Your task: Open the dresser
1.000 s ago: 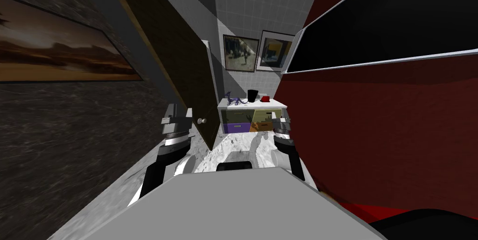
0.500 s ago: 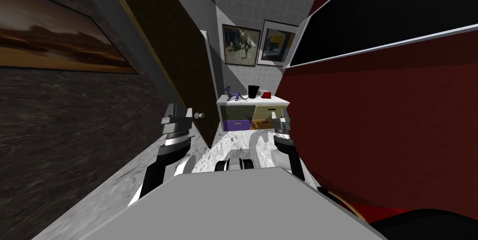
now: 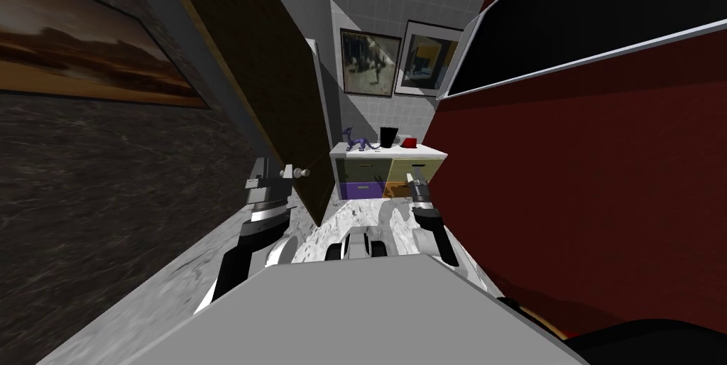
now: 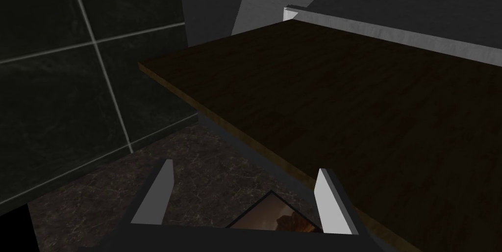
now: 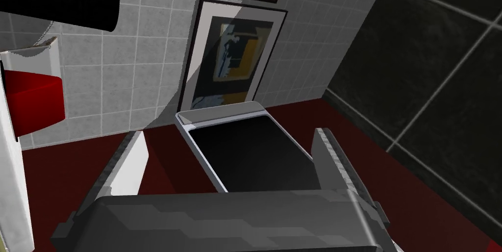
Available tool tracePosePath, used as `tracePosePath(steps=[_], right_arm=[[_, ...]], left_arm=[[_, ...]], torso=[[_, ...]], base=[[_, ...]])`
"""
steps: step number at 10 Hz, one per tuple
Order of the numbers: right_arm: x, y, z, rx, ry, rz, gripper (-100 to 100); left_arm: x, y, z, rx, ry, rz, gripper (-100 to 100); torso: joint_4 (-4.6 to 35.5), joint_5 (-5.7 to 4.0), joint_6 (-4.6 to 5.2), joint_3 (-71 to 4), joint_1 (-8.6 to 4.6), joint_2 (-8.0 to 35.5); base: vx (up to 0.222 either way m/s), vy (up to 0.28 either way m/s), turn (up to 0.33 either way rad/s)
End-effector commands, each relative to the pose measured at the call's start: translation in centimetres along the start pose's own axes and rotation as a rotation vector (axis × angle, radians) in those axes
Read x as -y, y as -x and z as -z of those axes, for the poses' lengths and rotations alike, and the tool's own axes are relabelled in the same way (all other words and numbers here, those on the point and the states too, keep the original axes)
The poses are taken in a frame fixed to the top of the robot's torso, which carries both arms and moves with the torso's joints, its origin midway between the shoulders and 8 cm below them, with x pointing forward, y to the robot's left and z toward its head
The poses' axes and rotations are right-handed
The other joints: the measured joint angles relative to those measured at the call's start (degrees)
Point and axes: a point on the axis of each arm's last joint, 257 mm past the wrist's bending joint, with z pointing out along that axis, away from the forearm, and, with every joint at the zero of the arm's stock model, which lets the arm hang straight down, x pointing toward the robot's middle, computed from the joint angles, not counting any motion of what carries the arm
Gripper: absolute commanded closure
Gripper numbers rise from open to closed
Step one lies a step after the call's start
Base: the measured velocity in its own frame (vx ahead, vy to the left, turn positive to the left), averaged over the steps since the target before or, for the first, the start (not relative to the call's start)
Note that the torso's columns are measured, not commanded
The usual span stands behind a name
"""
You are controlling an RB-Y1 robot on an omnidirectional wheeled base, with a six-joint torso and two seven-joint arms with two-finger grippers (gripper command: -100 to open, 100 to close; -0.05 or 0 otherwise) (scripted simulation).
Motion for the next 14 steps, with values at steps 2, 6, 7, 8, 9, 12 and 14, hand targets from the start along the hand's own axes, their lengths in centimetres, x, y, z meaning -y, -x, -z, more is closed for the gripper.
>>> tracePosePath(steps=[2, 6, 7, 8, 9, 12, 14], right_arm=[[2.4, -1.3, 0.5, -0.057, -0.071, 0.105, -100], [6.1, -2.8, 1.3, -0.126, -0.168, 0.248, -100], [8.1, -3.2, 1.9, -0.153, -0.221, 0.303, -100], [8.1, -3.4, 1.9, -0.162, -0.220, 0.329, -100], [10.1, -3.7, 2.6, -0.189, -0.275, 0.383, -100], [12.3, -4.3, 3.4, -0.238, -0.326, 0.501, -100], [14.4, -4.5, 4.4, -0.274, -0.380, 0.585, -100]], left_arm=[[0.0, 0.0, 0.0, 0.000, 0.000, 0.000, 0], [0.0, 0.0, 0.0, 0.000, 0.000, 0.000, 0], [0.0, 0.0, 0.0, 0.000, 0.000, 0.000, 0], [0.0, 0.0, 0.0, 0.000, 0.000, 0.000, 0], [0.0, 0.0, 0.0, 0.000, 0.000, 0.000, 0], [0.0, 0.0, 0.0, 0.000, 0.000, 0.000, 0], [0.0, 0.0, 0.0, 0.000, 0.000, 0.000, 0]], torso=[[0.09, -0.01, 0.00, 0.15, -0.04, 0.26], [0.05, 0.00, 0.00, 0.05, -0.02, 0.11], [0.05, -0.01, 0.00, 0.06, -0.05, 0.14], [0.05, -0.01, 0.00, 0.06, -0.04, 0.12], [0.06, 0.00, 0.01, 0.08, -0.02, 0.16], [0.06, 0.00, 0.00, 0.08, -0.01, 0.16], [0.06, -0.01, -0.01, 0.07, -0.04, 0.13]], base=[[0.067, 0.007, 0.029], [0.073, 0.015, 0.032], [0.086, 0.008, 0.066], [0.087, 0.008, 0.003], [0.107, 0.018, 0.052], [0.096, 0.015, 0.037], [0.113, 0.010, 0.046]])
